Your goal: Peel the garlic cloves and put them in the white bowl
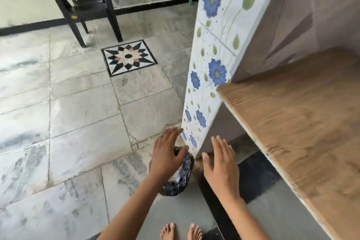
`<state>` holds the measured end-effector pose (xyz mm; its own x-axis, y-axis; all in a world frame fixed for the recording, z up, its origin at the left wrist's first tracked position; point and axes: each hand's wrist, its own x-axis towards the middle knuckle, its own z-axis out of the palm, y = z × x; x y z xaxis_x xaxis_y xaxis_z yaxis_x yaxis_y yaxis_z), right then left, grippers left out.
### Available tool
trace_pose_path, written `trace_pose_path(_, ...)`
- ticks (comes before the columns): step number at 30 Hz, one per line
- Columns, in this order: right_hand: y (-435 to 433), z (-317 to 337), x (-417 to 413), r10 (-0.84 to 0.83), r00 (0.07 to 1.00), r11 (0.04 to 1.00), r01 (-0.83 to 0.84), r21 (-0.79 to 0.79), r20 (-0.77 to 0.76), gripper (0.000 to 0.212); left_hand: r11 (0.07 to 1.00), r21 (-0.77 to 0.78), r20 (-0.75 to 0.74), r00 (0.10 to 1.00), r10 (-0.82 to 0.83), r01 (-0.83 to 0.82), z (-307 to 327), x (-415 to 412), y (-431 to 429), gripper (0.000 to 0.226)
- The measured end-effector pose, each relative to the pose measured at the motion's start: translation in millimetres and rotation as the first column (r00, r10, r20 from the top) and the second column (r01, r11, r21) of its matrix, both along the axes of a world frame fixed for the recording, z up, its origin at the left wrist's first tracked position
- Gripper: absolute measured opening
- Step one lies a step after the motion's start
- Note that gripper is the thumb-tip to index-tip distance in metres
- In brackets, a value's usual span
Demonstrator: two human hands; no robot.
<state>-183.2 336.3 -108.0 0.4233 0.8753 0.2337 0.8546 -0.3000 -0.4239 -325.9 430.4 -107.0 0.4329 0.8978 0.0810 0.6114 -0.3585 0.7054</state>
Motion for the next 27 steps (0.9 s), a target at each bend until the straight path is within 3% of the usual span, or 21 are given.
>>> trace_pose_path(6,-100,73,41,-0.253,0.967,0.945,0.241,0.221,0.027,0.054,0.962,0.138,0.086,0.965,-0.247,0.234,75,58,-58,0.059)
trace_pose_path(11,-197,91,93,-0.555,0.829,0.810,0.519,0.274,0.071,0.051,0.822,0.174,0.085,0.823,-0.561,0.542,101,159,-118,0.057)
trace_pose_path(15,-276,85,129,-0.734,0.675,0.675,0.710,0.201,0.077,0.055,0.680,0.164,0.001,0.689,-0.725,0.715,109,243,-185,0.046)
trace_pose_path(19,-333,78,170,-0.788,0.609,0.614,0.788,0.042,0.091,0.076,0.621,0.134,-0.166,0.635,-0.754,0.772,98,305,-225,0.029)
trace_pose_path(24,-364,64,219,-0.775,0.608,0.606,0.792,-0.073,0.172,0.065,0.611,0.131,-0.314,0.617,-0.721,0.781,89,336,-237,0.017)
trace_pose_path(27,-369,60,234,-0.771,0.616,0.604,0.788,-0.122,0.164,0.078,0.622,0.144,-0.399,0.621,-0.675,0.769,97,342,-238,0.015)
